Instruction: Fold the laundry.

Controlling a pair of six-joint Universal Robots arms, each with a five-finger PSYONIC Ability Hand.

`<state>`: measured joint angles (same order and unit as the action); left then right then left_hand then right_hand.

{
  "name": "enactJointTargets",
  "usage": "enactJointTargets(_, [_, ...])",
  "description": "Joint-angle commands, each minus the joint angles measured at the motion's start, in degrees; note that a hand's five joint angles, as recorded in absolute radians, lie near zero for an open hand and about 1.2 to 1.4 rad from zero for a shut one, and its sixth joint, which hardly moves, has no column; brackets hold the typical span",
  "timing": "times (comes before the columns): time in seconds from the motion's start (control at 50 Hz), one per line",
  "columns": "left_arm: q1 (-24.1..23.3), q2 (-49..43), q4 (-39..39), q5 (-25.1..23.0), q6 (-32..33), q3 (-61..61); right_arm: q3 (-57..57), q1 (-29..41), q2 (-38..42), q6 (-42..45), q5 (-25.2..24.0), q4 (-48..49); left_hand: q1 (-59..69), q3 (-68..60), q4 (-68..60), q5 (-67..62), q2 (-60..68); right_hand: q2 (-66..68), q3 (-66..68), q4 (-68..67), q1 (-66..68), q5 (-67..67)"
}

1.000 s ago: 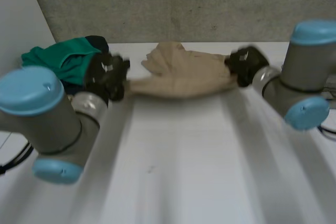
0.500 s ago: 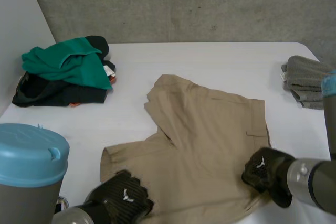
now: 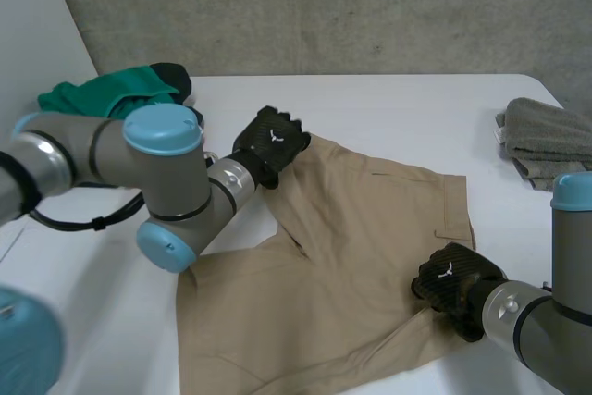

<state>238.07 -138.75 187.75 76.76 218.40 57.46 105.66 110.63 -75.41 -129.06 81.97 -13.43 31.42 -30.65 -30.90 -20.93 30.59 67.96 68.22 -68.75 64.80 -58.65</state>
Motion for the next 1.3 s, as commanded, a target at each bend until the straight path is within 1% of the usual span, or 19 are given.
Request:
enactJointTargets(0.02, [1.16,-8.37,-0.63,0.31,0.01,-6.39,0.24,-0.24,0.18,-0.57,0.12,2.18,38.46,-39.23,-38.98,-38.95,39.28,12.04,11.78,-11.25,15.20,-11.35])
enactJointTargets(0.06, [1.25,-8.73,-0.80,0.67,0.01,-6.48,-0.11,-0.59,0.18,-1.10,0.12,2.53,48.53,-49.31,-49.06,-49.03,49.36,12.04,11.78,-11.25,15.20,-11.35])
enactJointTargets(0.14, [0.90,-8.20,-1.50,4.08,-0.17,-5.26,-0.99,-0.77,0.00,-2.77,0.12,3.14,48.58,-49.35,-49.10,-49.07,49.41,12.04,11.78,-11.25,15.20,-11.35])
enactJointTargets(0.3, [1.08,-1.09,-3.17,25.16,2.20,-0.51,-1.60,-0.16,-0.17,-4.00,0.30,3.32,48.58,-49.35,-49.10,-49.07,49.41,12.04,11.78,-11.25,15.20,-11.35])
enactJointTargets(0.38, [0.90,-0.64,-5.36,29.40,5.88,1.24,-1.34,0.02,-0.09,-4.44,0.30,3.41,48.58,-49.35,-49.10,-49.07,49.41,12.04,11.78,-11.25,15.20,-11.35])
enactJointTargets(0.54, [0.55,-0.99,-7.04,29.24,7.75,2.04,-1.78,0.11,0.00,-8.74,0.12,3.76,48.58,-49.35,-49.10,-49.07,49.41,12.04,11.78,-11.25,15.20,-11.35])
enactJointTargets(0.56, [0.37,-0.99,-7.04,29.06,7.66,2.22,-1.78,0.11,0.09,-9.10,0.12,4.02,41.94,-42.71,-42.47,-42.43,42.77,12.04,11.78,-11.25,15.20,-11.35])
enactJointTargets(0.6, [0.02,-0.56,-7.13,28.71,7.22,2.48,-1.78,0.11,0.09,-9.71,0.12,4.72,-5.31,4.54,4.78,4.82,-4.48,12.04,11.78,-11.25,15.20,-11.35])
enactJointTargets(0.62, [-0.24,0.23,-7.13,28.27,6.43,3.00,-1.60,0.02,0.09,-9.98,0.21,5.60,-20.22,19.44,19.69,19.72,-19.39,12.04,11.78,-11.25,15.20,-11.35])
enactJointTargets(0.64, [-0.33,0.85,-7.22,28.18,5.99,3.27,-1.60,0.02,0.09,-10.15,0.30,6.04,-15.54,14.76,15.01,15.04,-14.71,12.04,11.78,-11.25,15.20,-11.35])
enactJointTargets(0.68, [-0.42,3.56,-7.66,27.91,4.59,4.32,-1.51,0.02,0.18,-10.33,0.30,7.01,-19.68,18.90,19.15,19.19,-18.85,12.04,11.78,-11.25,15.20,-11.35])
enactJointTargets(0.82, [-0.16,20.17,-13.36,24.76,-8.41,18.20,-1.69,-0.59,0.09,-10.94,0.39,8.33,-15.32,14.55,14.80,14.83,-14.49,12.04,11.78,-11.25,15.20,-11.35])
enactJointTargets(0.92, [-0.16,30.89,-21.79,16.95,-18.25,31.45,-1.87,-0.77,0.09,-11.83,0.56,9.21,-9.78,9.01,9.26,9.29,-8.95,12.04,11.78,-11.25,15.20,-11.35])
enactJointTargets(1.04, [-0.16,35.30,-26.29,7.45,-21.08,42.46,-1.87,-0.77,0.00,-11.83,1.88,9.21,-9.43,8.66,8.91,8.94,-8.60,12.04,11.78,-11.25,15.20,-11.35])
enactJointTargets(1.16, [-0.42,34.17,-26.03,5.06,-21.00,46.34,-1.78,-0.86,-0.52,-11.83,2.41,8.86,-8.77,7.99,8.24,8.28,-7.94,12.04,11.78,-11.25,15.20,-11.35])
enactJointTargets(1.22, [-0.33,32.06,-24.54,6.02,-21.00,45.81,-1.60,-0.86,-0.88,-11.56,2.49,8.68,4.96,-5.73,-5.49,-5.45,5.79,12.04,11.78,-11.25,15.20,-11.35])
enactJointTargets(1.24, [-0.33,30.31,-23.14,7.42,-20.91,45.29,-1.17,-0.86,-2.01,-11.30,2.67,8.33,29.35,-30.12,-29.87,-29.84,30.17,12.04,11.78,-11.25,15.20,-11.35])
enactJointTargets(1.26, [-0.24,29.77,-22.43,8.48,-20.82,44.94,-0.90,-0.94,-2.63,-11.12,2.76,8.07,44.24,-45.02,-44.77,-44.74,45.07,12.04,11.78,-11.25,15.20,-11.35])
enactJointTargets(1.3, [-0.33,29.16,-21.72,10.59,-20.82,44.23,-0.20,-0.94,-4.99,-10.77,2.76,5.80,48.58,-49.35,-49.10,-49.07,49.41,12.04,11.78,-11.25,15.20,-11.35])
